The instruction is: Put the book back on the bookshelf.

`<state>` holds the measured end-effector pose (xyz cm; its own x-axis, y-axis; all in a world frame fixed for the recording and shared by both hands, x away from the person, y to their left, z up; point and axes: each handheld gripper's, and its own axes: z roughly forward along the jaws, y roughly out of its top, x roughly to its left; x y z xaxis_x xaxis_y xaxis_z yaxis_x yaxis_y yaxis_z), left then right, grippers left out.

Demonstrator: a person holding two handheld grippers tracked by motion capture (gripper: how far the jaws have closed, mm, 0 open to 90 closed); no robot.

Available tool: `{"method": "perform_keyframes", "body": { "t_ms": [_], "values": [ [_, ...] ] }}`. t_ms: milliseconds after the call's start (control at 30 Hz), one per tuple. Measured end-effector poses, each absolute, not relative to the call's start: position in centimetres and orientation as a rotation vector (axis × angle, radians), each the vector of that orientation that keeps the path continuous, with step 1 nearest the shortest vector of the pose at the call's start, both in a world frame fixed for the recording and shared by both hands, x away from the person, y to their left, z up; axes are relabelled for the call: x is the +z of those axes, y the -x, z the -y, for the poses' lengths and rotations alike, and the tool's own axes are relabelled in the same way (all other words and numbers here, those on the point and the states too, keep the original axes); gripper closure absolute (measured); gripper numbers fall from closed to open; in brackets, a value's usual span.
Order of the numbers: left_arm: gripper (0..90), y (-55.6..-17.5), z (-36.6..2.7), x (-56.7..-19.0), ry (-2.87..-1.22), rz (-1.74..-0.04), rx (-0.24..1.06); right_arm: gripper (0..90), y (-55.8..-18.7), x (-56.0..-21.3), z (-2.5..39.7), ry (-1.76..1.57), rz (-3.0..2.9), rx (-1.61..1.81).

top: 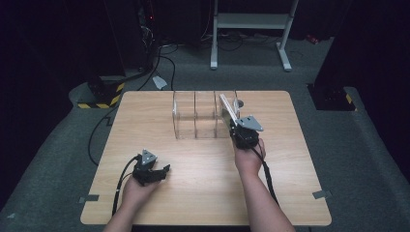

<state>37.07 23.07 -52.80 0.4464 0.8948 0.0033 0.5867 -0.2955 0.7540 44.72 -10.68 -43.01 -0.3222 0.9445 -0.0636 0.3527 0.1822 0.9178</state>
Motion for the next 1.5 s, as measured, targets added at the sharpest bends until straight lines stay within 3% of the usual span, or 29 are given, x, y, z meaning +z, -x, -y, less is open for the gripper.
{"method": "perform_keyframes", "body": {
  "t_ms": [1500],
  "values": [
    [32.0, -37.0, -23.1, -52.8, -2.011, -1.231, 0.566, 75.5, -47.4, -44.6, 8.8, -1.251, -1.764, 1.081]
  ]
}}
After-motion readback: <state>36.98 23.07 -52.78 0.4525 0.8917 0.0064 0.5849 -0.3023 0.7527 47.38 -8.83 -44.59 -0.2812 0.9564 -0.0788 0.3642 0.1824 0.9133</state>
